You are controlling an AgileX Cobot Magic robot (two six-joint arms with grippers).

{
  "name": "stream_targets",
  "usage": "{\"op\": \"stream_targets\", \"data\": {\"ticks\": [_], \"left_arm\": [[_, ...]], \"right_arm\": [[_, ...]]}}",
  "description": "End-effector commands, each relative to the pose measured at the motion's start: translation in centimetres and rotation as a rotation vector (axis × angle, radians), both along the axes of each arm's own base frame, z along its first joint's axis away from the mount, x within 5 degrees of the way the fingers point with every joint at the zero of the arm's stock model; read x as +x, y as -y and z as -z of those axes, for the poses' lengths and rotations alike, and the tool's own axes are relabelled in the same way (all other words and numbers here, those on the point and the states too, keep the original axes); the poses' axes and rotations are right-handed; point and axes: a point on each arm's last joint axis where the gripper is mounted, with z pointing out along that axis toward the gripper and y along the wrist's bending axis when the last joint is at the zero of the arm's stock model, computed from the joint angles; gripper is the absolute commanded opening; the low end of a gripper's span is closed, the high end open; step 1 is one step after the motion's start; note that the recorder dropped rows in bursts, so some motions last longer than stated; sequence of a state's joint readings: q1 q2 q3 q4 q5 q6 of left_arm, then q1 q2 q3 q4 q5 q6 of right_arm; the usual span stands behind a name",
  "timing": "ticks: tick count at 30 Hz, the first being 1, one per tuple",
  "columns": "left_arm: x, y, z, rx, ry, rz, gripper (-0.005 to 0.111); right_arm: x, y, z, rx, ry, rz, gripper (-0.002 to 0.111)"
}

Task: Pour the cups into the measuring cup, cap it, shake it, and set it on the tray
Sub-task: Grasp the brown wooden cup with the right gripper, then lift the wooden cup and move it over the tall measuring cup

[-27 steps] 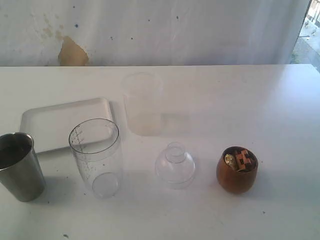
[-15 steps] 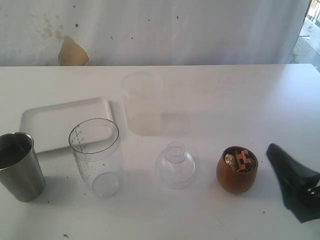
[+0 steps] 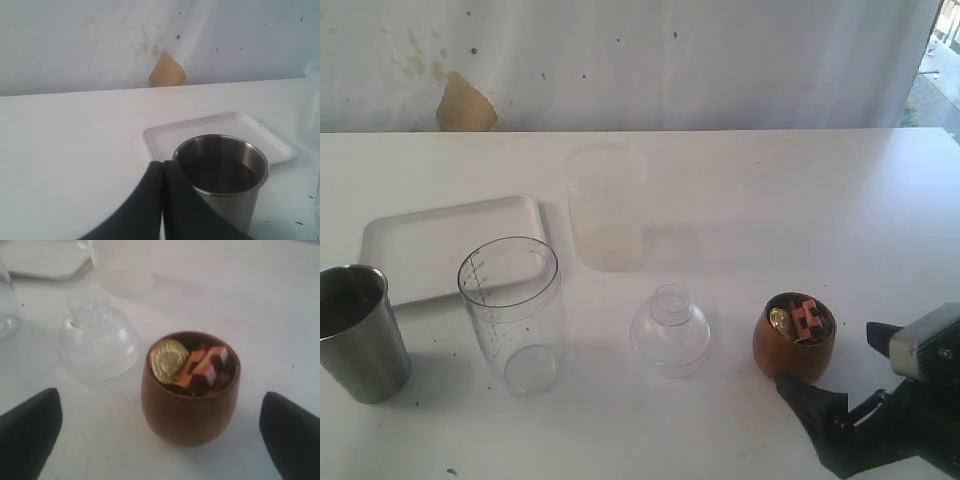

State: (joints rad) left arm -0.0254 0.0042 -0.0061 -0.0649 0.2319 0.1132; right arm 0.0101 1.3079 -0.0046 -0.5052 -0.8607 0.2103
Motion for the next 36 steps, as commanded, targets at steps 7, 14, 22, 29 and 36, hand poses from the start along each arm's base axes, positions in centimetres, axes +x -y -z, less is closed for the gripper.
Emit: {"op": "stream_targets", "data": {"ticks": [7, 14, 22, 29, 36], "left_arm": [[0.0, 0.0, 0.2, -0.007, -0.004, -0.003, 0.0], [0.0, 0.0, 0.2, -0.007, -0.004, -0.003, 0.0], [0.0, 0.0, 0.2, -0.007, -0.004, -0.003, 0.0], [0.0, 0.0, 0.2, -0.007, -0.004, -0.003, 0.0], [0.0, 0.0, 0.2, -0.007, -0.004, -0.003, 0.0]], "right_arm": [[3.2, -0.1, 2.3, -0.041, -0.008, -0.023, 0.104], [6.0, -0.2, 3.5, -0.029, 0.008, -0.034, 0.104], [7.9, -0.3, 5.7, -0.03, -0.05, -0.037, 0.104], [8.6, -0.3, 6.0, -0.017, -0.034, -0.039, 0.104], [9.0, -0.3, 6.2, 0.008, -0.073, -0.023, 0.076]]}}
